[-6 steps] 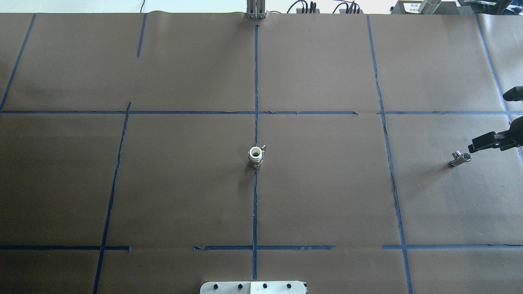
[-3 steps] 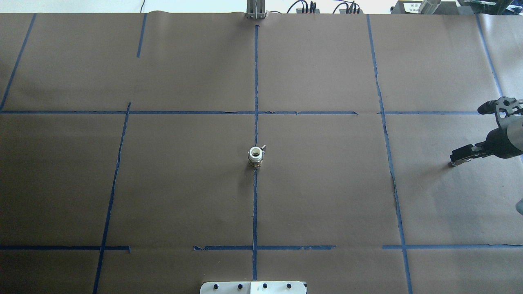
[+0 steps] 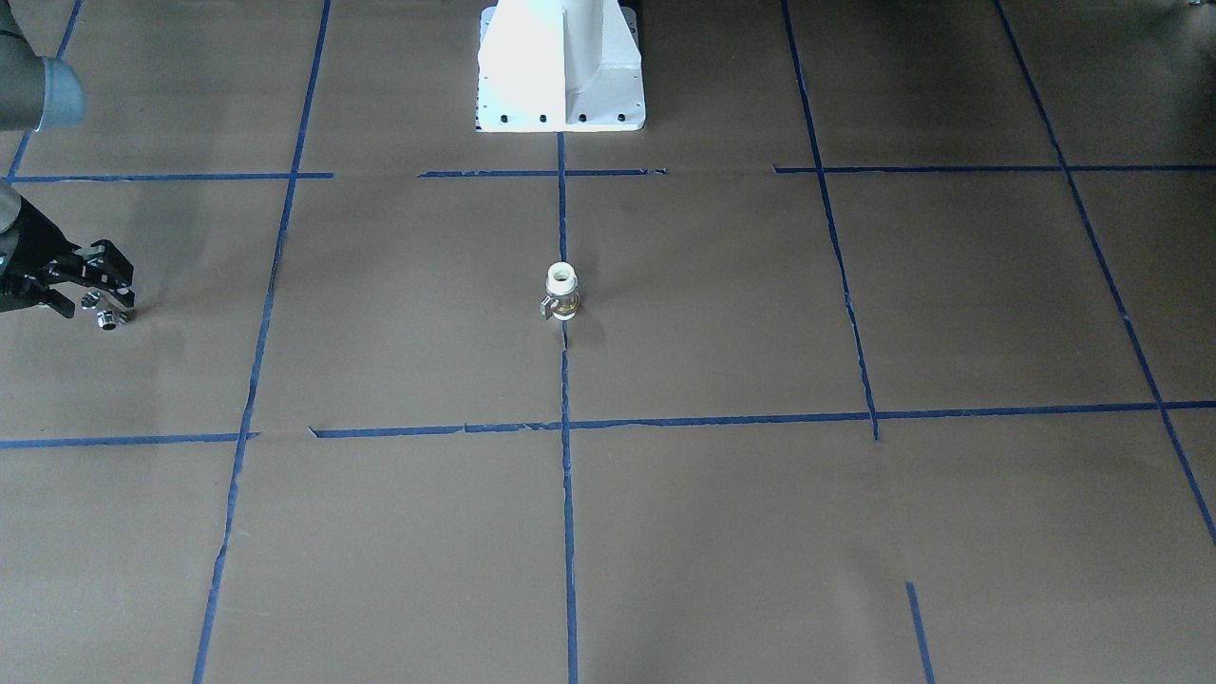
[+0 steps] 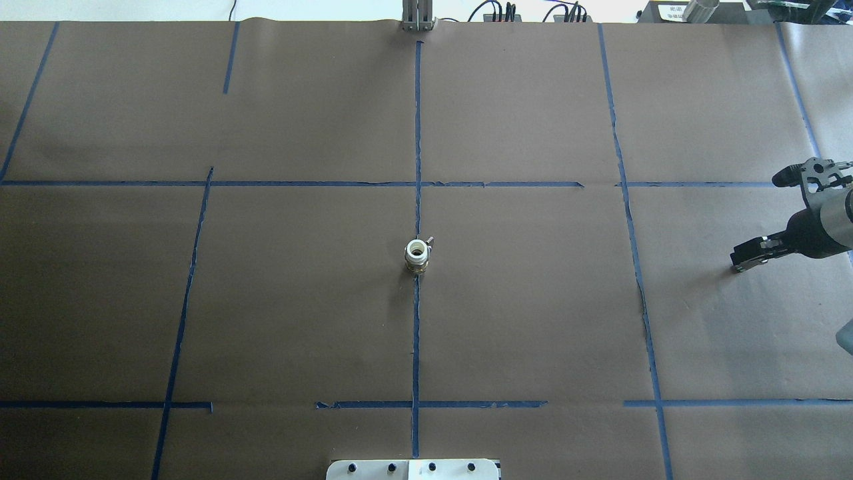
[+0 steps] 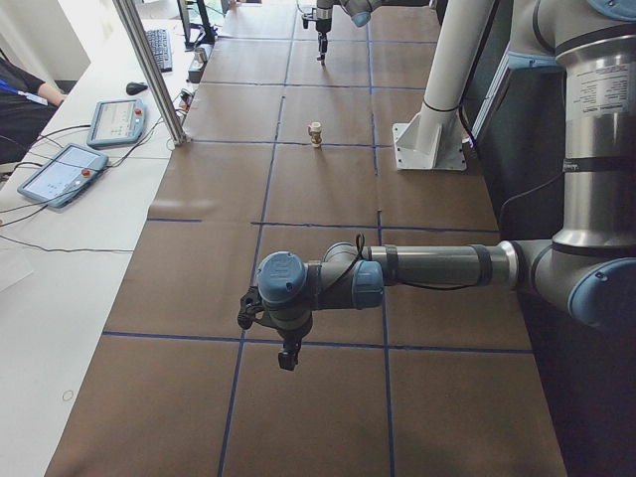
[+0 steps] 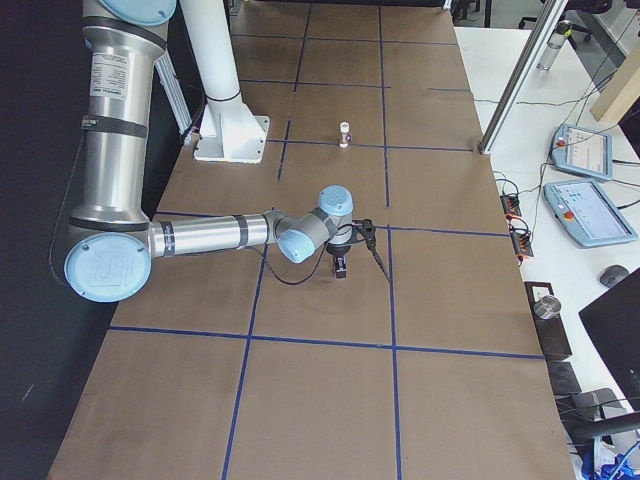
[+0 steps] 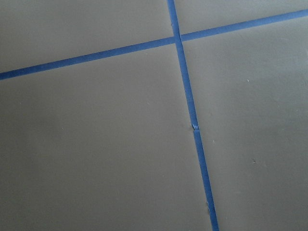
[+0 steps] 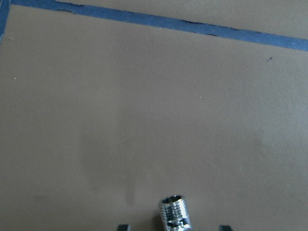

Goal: Assemble PPR valve and pipe with both arms
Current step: 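Lower the right gripper onto the chrome threaded fitting and grasp it, then lift the fitting with the right gripper and carry it above the valve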

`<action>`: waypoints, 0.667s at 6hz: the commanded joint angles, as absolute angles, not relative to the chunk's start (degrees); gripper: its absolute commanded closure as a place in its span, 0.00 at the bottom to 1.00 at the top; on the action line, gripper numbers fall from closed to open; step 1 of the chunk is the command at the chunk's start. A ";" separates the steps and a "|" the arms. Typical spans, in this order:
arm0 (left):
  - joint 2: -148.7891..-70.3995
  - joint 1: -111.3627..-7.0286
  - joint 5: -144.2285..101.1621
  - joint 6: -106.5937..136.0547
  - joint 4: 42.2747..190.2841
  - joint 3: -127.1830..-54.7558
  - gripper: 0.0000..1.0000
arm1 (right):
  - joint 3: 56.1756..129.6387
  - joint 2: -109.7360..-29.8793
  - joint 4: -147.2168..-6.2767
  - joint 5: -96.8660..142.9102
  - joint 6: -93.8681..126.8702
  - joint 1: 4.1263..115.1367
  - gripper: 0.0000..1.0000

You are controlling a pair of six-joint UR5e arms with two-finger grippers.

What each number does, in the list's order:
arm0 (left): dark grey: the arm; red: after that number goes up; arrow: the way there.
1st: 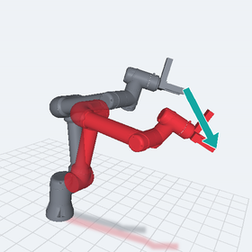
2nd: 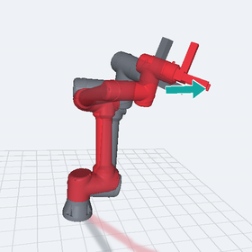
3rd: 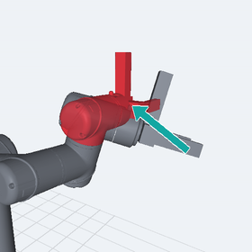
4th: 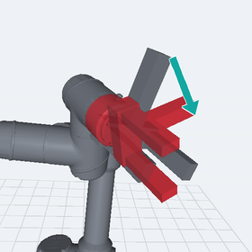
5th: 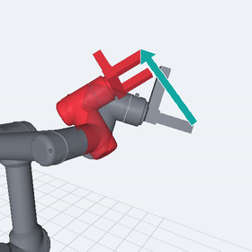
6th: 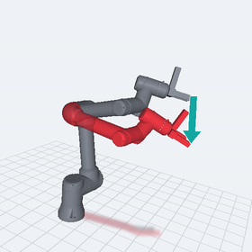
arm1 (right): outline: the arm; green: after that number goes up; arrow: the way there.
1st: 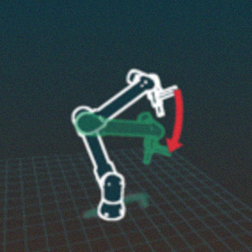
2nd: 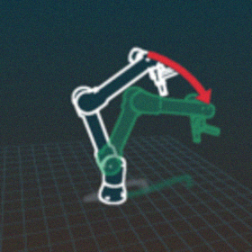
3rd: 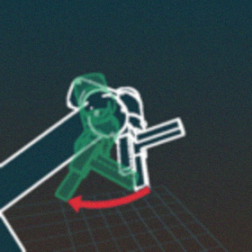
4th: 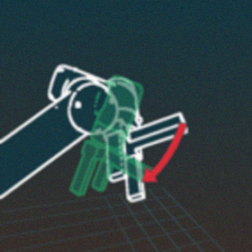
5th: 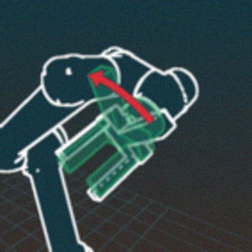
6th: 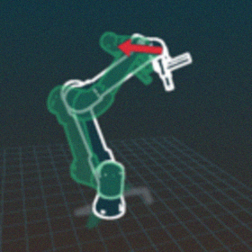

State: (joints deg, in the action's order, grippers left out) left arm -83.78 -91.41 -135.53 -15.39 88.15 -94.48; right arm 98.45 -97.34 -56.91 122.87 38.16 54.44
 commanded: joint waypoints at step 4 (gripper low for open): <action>-83.85 -91.41 -135.53 -14.15 88.15 -94.66 0.00 | 101.59 -93.29 -60.53 125.22 38.93 54.49 1.00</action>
State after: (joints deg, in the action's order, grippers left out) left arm -83.85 -91.40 -135.53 -14.26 88.16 -94.75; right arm 100.41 -95.76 -58.41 123.90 38.61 54.47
